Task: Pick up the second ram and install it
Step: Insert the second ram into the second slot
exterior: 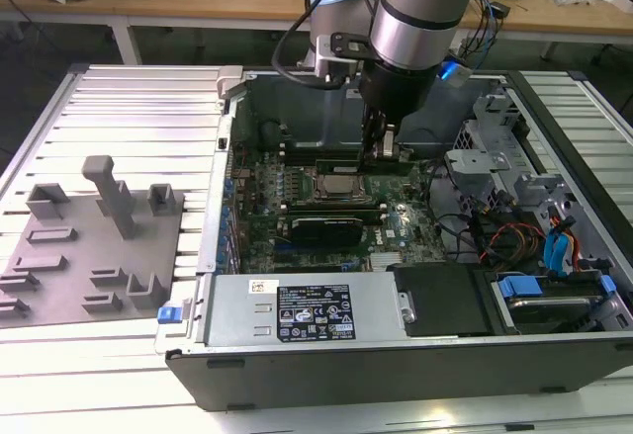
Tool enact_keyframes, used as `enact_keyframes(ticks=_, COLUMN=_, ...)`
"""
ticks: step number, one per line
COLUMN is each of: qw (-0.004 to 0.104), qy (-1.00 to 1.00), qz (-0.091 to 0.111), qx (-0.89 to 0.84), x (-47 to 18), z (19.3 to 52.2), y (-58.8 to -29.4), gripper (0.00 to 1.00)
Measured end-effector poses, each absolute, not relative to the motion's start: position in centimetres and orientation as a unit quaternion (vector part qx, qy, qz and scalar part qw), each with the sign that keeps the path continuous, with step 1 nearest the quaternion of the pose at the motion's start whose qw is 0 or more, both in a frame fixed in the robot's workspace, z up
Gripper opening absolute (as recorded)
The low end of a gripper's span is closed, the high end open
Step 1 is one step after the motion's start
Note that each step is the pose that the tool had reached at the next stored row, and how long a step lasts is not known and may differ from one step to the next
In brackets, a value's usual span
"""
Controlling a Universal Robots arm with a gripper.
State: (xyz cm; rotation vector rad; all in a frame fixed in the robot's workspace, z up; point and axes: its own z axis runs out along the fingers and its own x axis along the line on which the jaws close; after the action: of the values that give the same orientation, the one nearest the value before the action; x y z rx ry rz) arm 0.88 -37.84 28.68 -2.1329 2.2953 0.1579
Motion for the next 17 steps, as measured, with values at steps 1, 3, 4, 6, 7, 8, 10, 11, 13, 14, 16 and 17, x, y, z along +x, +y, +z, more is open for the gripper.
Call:
enact_keyframes(ticks=1, qw=0.002, qy=0.732, qz=0.050, qx=-0.680, x=0.9, z=28.6, y=-37.8, gripper=0.14)
enact_keyframes(ticks=3, qw=0.002, qy=0.732, qz=0.050, qx=-0.680, x=0.9, z=28.4, y=-37.8, gripper=0.14)
enact_keyframes(ticks=4, qw=0.002, qy=0.732, qz=0.050, qx=-0.680, x=0.9, z=28.3, y=-37.8, gripper=0.14)
enact_keyframes(ticks=6, qw=0.002, qy=0.732, qz=0.050, qx=-0.680, x=0.8, z=28.1, y=-37.8, gripper=0.14)
enact_keyframes(ticks=7, qw=0.002, qy=0.732, qz=0.050, qx=-0.680, x=0.8, z=28.0, y=-37.8, gripper=0.14)
enact_keyframes(ticks=8, qw=0.002, qy=0.732, qz=0.050, qx=-0.680, x=0.8, z=27.8, y=-37.8, gripper=0.14)
enact_keyframes(ticks=10, qw=0.002, qy=0.732, qz=0.050, qx=-0.680, x=0.5, z=27.5, y=-37.8, gripper=0.14)
enact_keyframes(ticks=11, qw=0.002, qy=0.732, qz=0.050, qx=-0.680, x=0.4, z=27.3, y=-37.8, gripper=0.14)
enact_keyframes(ticks=13, qw=0.002, qy=0.732, qz=0.050, qx=-0.680, x=0.1, z=26.9, y=-37.7, gripper=0.14)
enact_keyframes(ticks=14, qw=0.002, qy=0.732, qz=0.050, qx=-0.680, x=-0.1, z=26.8, y=-37.7, gripper=0.14)
enact_keyframes(ticks=16, qw=0.002, qy=0.732, qz=0.050, qx=-0.680, x=-0.6, z=26.5, y=-37.7, gripper=0.14)
enact_keyframes(ticks=17, qw=0.002, qy=0.732, qz=0.050, qx=-0.680, x=-0.8, z=26.4, y=-37.7, gripper=0.14)
